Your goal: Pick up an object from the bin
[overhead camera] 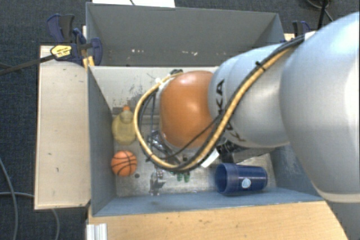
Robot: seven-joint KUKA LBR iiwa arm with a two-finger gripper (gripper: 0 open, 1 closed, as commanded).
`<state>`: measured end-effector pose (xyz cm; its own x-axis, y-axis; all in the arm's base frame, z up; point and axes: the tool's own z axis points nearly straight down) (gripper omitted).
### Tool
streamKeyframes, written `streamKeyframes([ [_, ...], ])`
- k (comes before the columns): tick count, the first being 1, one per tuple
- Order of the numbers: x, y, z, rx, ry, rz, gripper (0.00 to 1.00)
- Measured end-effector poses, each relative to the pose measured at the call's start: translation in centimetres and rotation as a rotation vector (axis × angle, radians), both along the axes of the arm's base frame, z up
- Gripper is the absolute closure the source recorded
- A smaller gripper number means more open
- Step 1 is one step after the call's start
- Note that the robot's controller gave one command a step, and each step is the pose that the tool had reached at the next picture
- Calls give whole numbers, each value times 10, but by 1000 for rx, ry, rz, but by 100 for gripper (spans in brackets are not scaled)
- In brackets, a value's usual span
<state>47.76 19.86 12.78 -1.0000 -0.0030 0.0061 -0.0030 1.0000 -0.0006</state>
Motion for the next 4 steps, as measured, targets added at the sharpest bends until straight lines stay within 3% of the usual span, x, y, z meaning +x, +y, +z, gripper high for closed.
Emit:
streamKeyframes([
  [1,2,-1,4,2,-7,-6,0],
  [2,24,15,-11,2,-11,86,0],
  [3,37,47,-27,3,-9,251,0],
  [4,44,53,-57,3,-8,196,100],
])
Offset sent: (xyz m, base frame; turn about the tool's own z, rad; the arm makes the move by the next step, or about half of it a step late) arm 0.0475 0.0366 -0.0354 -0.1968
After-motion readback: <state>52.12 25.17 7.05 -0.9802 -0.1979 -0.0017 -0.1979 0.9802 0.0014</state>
